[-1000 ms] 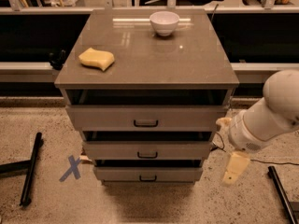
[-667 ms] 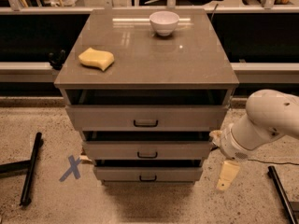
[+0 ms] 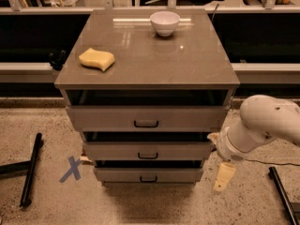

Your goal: Open middle drawer

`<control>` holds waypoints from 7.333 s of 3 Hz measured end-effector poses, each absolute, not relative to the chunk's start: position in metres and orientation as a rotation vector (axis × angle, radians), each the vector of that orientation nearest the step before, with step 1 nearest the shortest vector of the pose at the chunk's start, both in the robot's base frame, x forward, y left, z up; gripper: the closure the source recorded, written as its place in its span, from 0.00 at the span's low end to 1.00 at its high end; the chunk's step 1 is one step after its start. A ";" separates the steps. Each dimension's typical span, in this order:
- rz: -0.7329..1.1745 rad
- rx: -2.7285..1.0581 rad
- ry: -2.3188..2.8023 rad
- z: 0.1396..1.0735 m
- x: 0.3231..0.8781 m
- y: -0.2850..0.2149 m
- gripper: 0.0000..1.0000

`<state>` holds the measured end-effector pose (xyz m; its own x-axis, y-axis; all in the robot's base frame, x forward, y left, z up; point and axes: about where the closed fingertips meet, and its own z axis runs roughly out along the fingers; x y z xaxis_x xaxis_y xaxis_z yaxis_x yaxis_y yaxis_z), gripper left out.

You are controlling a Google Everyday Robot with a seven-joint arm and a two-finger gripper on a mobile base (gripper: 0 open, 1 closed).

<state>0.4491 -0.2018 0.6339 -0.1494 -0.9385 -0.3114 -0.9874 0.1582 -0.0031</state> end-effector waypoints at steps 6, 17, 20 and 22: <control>0.297 -1.943 2.032 0.445 0.583 -0.165 0.00; 0.405 -2.115 1.975 0.422 0.504 -0.134 0.88; 0.470 -2.119 1.945 0.427 0.475 -0.129 0.61; 0.478 -2.123 1.945 0.424 0.473 -0.128 0.15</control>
Offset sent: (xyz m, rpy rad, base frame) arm 0.0677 0.0148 -0.1381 -0.0435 -0.1063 0.0880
